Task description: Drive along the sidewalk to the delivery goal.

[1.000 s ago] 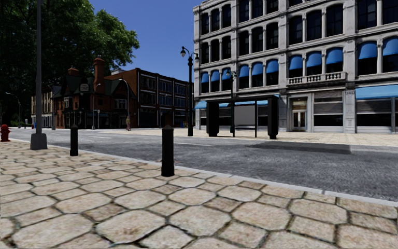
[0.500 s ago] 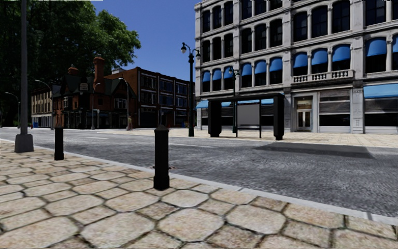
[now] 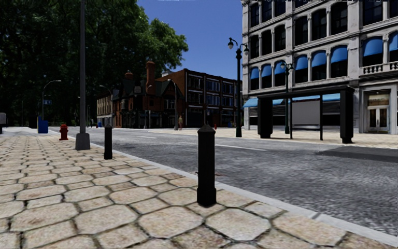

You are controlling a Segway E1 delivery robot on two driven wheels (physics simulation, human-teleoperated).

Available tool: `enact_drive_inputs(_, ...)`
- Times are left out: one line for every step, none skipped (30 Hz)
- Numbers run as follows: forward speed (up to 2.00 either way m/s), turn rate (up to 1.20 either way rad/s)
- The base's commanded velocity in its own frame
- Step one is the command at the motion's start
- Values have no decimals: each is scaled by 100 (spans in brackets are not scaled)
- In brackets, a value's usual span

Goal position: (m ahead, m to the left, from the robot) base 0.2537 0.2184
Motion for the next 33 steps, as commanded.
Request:
enact_drive_inputs(83, 62)
enact_drive_inputs(77, 62)
enact_drive_inputs(64, 58)
enact_drive_inputs(64, 58)
enact_drive_inputs(47, 0)
enact_drive_inputs(0, 0)
enact_drive_inputs(0, 0)
enact_drive_inputs(0, 0)
enact_drive_inputs(0, 0)
enact_drive_inputs(0, 0)
enact_drive_inputs(0, 0)
enact_drive_inputs(0, 0)
enact_drive_inputs(0, 0)
enact_drive_inputs(0, 0)
enact_drive_inputs(0, 0)
enact_drive_inputs(0, 0)
enact_drive_inputs(0, 0)
enact_drive_inputs(0, 0)
enact_drive_inputs(0, 0)
enact_drive_inputs(0, 0)
enact_drive_inputs(0, 0)
enact_drive_inputs(0, 0)
enact_drive_inputs(0, 0)
enact_drive_inputs(0, 0)
enact_drive_inputs(0, 0)
enact_drive_inputs(0, 0)
enact_drive_inputs(0, 0)
enact_drive_inputs(0, 0)
enact_drive_inputs(0, 0)
enact_drive_inputs(0, 0)
enact_drive_inputs(0, 0)
enact_drive_inputs(0, 0)
enact_drive_inputs(0, 0)
